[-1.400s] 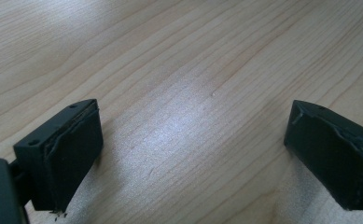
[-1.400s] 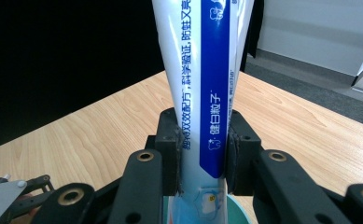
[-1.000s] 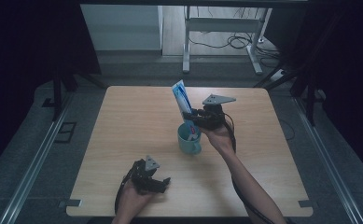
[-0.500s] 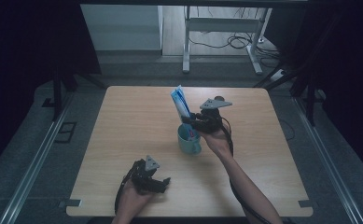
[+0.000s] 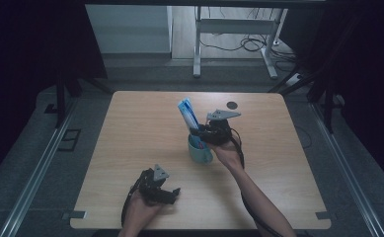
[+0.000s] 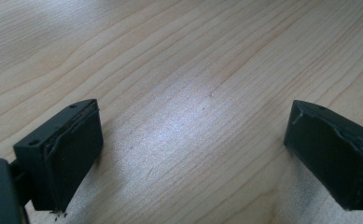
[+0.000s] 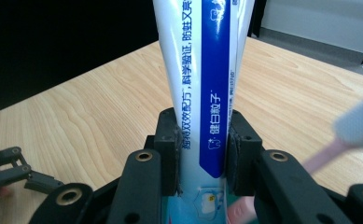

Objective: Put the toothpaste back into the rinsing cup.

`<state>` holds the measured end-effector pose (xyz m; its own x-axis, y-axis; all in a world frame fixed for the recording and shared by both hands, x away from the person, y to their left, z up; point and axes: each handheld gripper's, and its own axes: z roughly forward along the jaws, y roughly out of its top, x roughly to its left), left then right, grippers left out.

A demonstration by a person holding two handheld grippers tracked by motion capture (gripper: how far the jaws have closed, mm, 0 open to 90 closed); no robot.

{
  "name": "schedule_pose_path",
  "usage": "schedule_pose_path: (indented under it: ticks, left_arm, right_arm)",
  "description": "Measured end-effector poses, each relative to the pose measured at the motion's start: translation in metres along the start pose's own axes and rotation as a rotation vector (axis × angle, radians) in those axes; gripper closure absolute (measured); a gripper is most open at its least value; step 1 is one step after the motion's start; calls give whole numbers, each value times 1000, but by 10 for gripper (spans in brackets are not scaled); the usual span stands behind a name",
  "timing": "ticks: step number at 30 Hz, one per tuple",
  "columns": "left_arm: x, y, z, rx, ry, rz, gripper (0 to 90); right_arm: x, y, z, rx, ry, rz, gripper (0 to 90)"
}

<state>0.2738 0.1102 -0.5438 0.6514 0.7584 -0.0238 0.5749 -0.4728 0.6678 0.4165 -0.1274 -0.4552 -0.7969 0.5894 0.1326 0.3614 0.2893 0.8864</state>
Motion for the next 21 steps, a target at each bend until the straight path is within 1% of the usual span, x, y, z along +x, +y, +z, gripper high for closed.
schedule_pose_path:
  ticks: [8,15,18,21]
  left_arm:
    - [0,0,0,0,-1,0,44]
    - [0,0,0,0,-1,0,44]
    - [0,0,0,0,-1,0,43]
    - [0,0,0,0,-1,0,44]
  right_arm:
    - [2,-5,5,22,0,-8,687]
    - [3,-6,5,34,-7,-9,680]
    - [2,-8,5,36,-7,-8,677]
    - [2,-11,4,50,-14,-7,674]
